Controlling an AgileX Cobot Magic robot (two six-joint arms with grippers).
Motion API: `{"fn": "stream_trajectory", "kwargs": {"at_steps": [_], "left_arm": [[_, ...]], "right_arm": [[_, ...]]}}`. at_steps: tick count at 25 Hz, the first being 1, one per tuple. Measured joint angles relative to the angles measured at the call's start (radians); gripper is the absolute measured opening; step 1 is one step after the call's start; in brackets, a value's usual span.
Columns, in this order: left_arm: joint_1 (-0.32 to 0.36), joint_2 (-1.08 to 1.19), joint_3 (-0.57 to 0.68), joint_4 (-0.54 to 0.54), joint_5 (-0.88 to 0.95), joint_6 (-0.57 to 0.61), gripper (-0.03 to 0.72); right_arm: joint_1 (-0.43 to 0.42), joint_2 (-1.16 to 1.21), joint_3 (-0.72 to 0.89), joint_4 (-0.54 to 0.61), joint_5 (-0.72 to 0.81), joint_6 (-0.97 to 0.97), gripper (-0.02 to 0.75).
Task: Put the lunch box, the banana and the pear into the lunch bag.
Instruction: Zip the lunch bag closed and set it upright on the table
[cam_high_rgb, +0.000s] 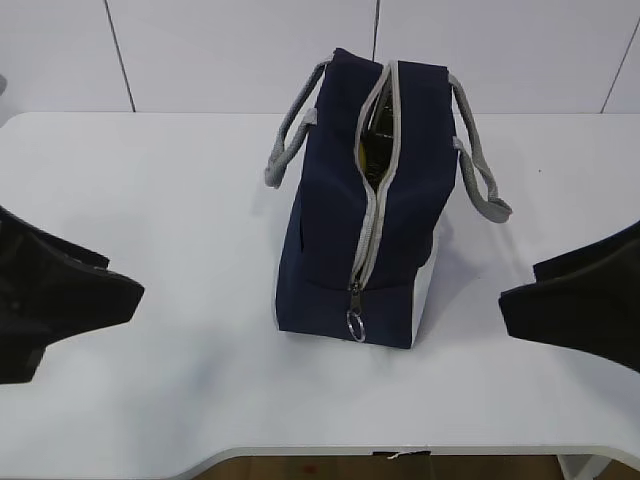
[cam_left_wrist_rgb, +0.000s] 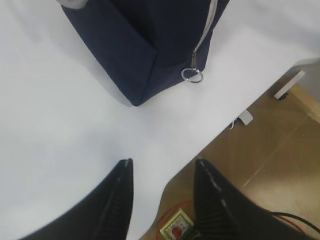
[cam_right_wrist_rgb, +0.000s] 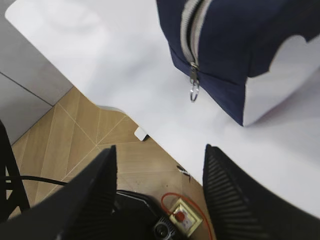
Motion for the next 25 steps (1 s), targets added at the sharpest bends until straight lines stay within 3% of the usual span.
{"fn": "stream_trajectory", "kwargs": {"at_steps": [11, 25], "left_arm": [[0.0, -0.001, 0.002, 0.034, -0.066, 0.0, 0.309], [0.0, -0.001, 0.002, 0.054, -0.09, 0.0, 0.308]], "right_arm": [[0.0, 0.111, 0.153, 0.396, -0.101, -0.477, 0.442], [0.007, 0.342, 0.153, 0.625, -0.137, -0.805, 0.442]]}}
